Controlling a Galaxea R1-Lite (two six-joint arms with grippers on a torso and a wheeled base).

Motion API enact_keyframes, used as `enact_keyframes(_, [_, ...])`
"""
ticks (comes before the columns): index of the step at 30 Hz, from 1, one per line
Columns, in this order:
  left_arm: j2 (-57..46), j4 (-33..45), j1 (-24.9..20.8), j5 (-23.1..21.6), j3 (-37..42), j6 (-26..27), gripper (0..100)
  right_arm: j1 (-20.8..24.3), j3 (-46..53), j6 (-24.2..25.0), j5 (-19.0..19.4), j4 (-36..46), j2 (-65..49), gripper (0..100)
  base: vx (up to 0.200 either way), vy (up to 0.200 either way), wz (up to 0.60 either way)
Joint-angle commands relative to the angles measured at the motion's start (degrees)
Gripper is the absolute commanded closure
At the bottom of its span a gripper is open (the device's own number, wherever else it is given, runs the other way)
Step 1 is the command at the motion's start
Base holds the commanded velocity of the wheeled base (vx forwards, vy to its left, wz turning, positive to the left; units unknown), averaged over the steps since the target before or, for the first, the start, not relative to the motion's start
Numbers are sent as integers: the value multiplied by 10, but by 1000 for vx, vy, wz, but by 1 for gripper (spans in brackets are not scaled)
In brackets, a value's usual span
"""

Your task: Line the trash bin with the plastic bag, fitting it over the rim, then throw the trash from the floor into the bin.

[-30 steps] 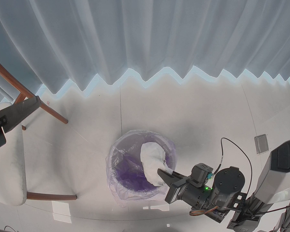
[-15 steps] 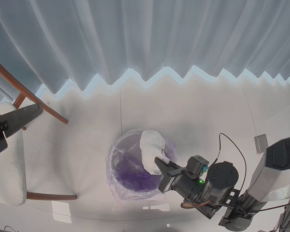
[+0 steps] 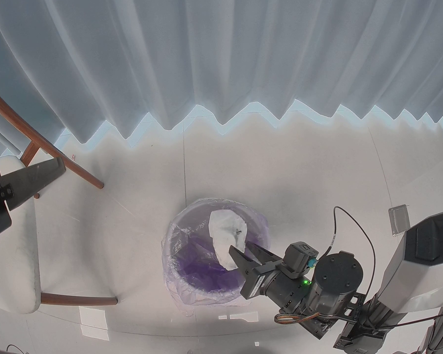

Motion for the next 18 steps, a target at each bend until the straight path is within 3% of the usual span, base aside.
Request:
enact_keyframes(1, [1,0,0,0,0,0,0,1,-2,2,-1,-10,-2,0,0,0,0])
enact_keyframes(18, [1,0,0,0,0,0,0,1,-4,3,-8,-10,0,0,0,0,0])
